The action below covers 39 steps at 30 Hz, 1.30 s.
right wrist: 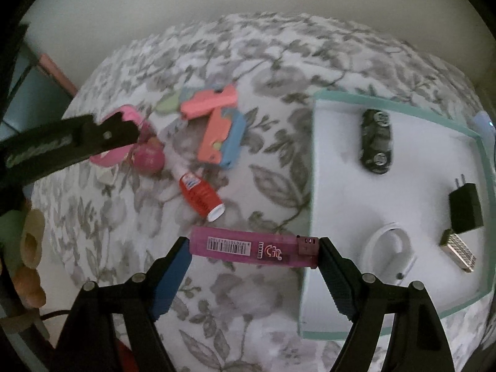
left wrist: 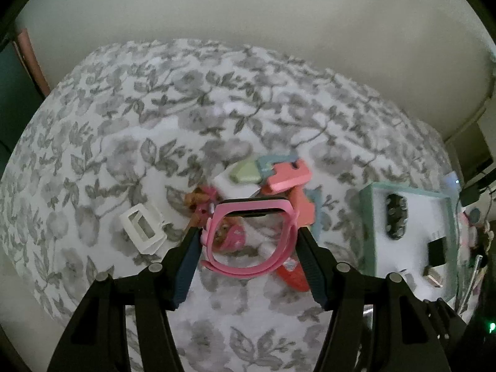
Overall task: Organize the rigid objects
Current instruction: 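Carry watch band and pink tube into the tray and open both tools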
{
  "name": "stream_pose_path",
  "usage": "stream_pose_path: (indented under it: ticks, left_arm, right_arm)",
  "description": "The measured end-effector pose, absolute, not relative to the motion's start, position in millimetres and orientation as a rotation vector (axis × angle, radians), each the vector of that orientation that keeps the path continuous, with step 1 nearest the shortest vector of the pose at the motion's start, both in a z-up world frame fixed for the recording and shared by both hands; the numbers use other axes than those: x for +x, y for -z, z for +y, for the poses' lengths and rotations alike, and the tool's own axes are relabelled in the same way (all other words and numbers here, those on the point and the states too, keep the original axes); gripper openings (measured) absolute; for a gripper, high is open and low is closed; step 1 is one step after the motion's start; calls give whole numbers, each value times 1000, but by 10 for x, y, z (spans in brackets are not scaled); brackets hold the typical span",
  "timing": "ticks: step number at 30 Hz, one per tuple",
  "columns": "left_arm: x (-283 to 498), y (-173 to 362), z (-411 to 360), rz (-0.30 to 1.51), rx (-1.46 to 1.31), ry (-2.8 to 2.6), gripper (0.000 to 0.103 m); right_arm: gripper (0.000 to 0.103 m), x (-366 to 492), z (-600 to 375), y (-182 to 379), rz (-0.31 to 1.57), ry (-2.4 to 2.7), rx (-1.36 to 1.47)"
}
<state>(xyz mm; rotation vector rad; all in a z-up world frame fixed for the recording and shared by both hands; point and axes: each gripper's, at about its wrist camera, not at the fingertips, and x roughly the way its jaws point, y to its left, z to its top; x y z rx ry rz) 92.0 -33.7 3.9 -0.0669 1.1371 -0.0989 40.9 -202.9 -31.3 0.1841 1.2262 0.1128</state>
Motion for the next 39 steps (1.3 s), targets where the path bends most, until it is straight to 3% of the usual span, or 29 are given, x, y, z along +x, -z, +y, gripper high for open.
stream_pose_path:
  ticks: [17,28,39]
  left_arm:
    - [644,-208,-1375,1107,19,332,64]
    - [502,89,-2117,1121,179,424,64]
    - [489,414,-2360,1155,244,450,64]
  right_arm:
    - [83,163,-3329,348,1190,244,321]
    - [83,-44,-3880,617,1244,380,443]
    - [83,-82,-3970,711,1269,401,454]
